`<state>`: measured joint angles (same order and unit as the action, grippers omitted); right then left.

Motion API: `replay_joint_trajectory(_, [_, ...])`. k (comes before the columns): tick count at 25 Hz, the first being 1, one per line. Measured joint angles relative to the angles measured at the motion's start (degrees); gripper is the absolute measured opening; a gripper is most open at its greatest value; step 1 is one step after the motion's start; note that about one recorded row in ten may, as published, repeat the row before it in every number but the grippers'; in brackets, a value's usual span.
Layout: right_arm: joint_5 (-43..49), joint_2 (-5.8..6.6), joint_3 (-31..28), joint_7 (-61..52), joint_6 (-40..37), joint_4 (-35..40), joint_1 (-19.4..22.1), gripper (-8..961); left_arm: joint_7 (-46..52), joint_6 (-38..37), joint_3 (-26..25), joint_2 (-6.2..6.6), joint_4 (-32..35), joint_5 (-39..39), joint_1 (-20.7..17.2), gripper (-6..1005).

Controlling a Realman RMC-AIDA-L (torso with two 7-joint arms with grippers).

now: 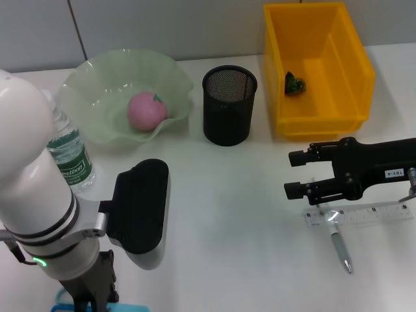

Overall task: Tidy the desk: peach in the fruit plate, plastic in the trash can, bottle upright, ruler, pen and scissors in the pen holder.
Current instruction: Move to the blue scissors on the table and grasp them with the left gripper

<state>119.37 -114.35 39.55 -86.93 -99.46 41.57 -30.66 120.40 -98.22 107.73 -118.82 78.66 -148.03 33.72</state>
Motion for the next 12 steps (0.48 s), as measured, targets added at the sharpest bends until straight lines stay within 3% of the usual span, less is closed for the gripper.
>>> replay_joint_trajectory(12, [-0.02, 0.00, 0.00, 0.00, 0.06, 0.00, -0.09, 801, 0.00, 0.38, 0.38, 0.00, -0.09, -0.07, -0.14, 254])
